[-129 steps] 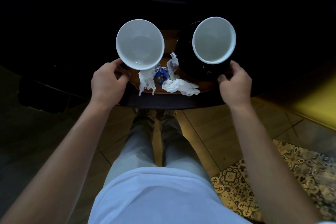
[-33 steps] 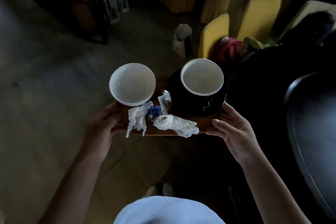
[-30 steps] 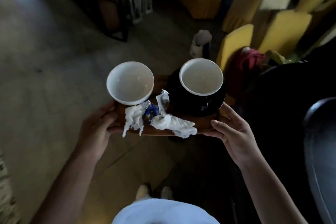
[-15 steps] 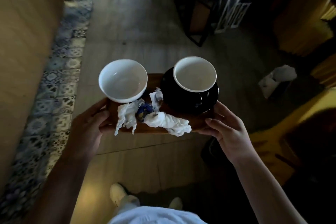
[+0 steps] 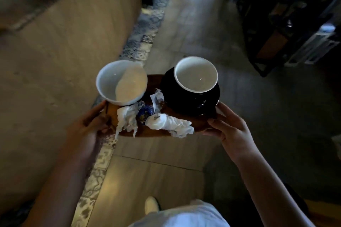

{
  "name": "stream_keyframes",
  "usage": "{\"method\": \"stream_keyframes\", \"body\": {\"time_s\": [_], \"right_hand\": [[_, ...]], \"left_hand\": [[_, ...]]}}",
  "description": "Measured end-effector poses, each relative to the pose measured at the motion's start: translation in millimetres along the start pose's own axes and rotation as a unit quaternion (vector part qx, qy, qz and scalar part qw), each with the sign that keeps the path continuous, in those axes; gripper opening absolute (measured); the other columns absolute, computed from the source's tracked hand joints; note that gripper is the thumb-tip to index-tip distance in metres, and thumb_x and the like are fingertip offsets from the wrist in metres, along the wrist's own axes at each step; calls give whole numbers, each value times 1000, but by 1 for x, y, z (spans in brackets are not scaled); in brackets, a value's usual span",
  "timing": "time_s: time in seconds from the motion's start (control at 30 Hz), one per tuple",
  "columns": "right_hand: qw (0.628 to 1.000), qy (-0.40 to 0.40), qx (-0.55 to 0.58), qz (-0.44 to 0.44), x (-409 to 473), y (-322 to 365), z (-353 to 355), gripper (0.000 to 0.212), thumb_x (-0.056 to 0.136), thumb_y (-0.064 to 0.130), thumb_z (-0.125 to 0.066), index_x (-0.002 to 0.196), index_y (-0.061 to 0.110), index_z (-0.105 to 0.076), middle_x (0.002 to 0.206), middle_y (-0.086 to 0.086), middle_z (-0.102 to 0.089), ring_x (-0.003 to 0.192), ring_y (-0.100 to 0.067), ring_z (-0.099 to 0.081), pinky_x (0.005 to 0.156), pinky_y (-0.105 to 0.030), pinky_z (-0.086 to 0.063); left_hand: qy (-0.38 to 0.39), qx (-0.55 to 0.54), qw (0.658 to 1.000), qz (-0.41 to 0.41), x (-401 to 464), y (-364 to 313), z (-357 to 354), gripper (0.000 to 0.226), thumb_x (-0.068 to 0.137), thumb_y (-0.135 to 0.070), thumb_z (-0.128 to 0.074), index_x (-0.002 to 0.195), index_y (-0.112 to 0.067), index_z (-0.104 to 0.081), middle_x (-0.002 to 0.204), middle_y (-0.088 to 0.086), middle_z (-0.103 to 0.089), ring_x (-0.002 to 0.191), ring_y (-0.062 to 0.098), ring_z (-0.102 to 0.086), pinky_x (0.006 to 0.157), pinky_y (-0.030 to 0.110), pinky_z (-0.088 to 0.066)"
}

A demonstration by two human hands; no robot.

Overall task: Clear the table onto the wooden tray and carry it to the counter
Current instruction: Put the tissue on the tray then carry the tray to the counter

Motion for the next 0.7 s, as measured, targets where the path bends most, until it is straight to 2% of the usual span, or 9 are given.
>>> {"method": "stream_keyframes", "body": {"time_s": [0.13,0.23,0.27,0.33,0.43,0.5,0.57,0.63,0.7], "right_hand": [[995,99,-26,-16,64,-14,-70,63,88,-2,-58,148,8,-46,135,-18,-65,117,-41,-67,87,-46,-62],[982,182,-48,-20,110,-21,-126,58,92,-4,-52,149,7,-43,138,-20,-62,121,-42,-64,88,-47,-61],[977,205,-56,-21,126,-23,-144,58,93,-2,-52,150,6,-43,139,-20,-62,123,-42,-63,90,-49,-60],[968,242,-67,-24,158,-27,-181,60,94,9,-63,150,7,-42,140,-21,-61,124,-43,-62,92,-52,-59],[954,281,-95,-47,205,-38,-239,78,83,19,-78,151,8,-42,133,-23,-65,117,-46,-65,93,-58,-57],[947,300,-96,-61,233,-44,-278,82,78,18,-79,151,9,-42,128,-23,-68,109,-45,-68,89,-55,-60],[932,341,-105,-70,256,-50,-320,74,82,13,-73,150,10,-44,123,-23,-71,100,-40,-73,85,-49,-62],[911,388,-122,-75,271,-56,-365,64,84,4,-62,146,13,-48,120,-16,-74,97,-35,-75,84,-48,-62],[896,417,-127,-79,282,-64,-406,62,84,3,-62,142,18,-51,121,-11,-74,102,-34,-74,84,-49,-62]], "left_hand": [[-47,-54,997,9,27,-7,58,57,102,5,-46,78,-31,-83,55,-8,-69,47,1,-64,48,13,-51],[-97,-121,988,6,40,-17,98,18,79,-18,-73,85,-31,-84,70,-6,-77,62,2,-72,57,18,-58],[-114,-136,984,7,44,-17,113,22,75,-20,-74,94,-27,-83,80,-1,-80,70,5,-75,61,21,-60],[-154,-140,978,8,54,-21,139,27,92,-6,-63,112,-22,-74,94,3,-81,80,10,-78,65,24,-62],[-229,-111,967,-18,63,-34,171,29,101,-2,-54,119,-22,-66,90,-4,-81,78,7,-77,62,20,-59],[-276,-127,952,-36,67,-43,194,31,87,-14,-70,116,-25,-67,88,-1,-81,73,7,-76,59,19,-57],[-305,-156,938,-41,69,-52,216,43,73,-22,-75,115,-26,-67,88,-2,-81,73,6,-75,57,20,-56],[-331,-159,929,-48,69,-56,239,38,81,-16,-69,118,-27,-67,93,-5,-81,78,6,-76,59,20,-57],[-350,-174,919,-57,65,-61,260,39,80,-17,-66,118,-27,-66,98,-5,-81,84,7,-77,62,20,-58]]}}
Point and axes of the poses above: each hand's wrist, its own x-axis towards the middle knuckle, its own z-axis out of the back of the hand, y = z × x, the point moved 9 cm from there along x, towards the middle knuckle
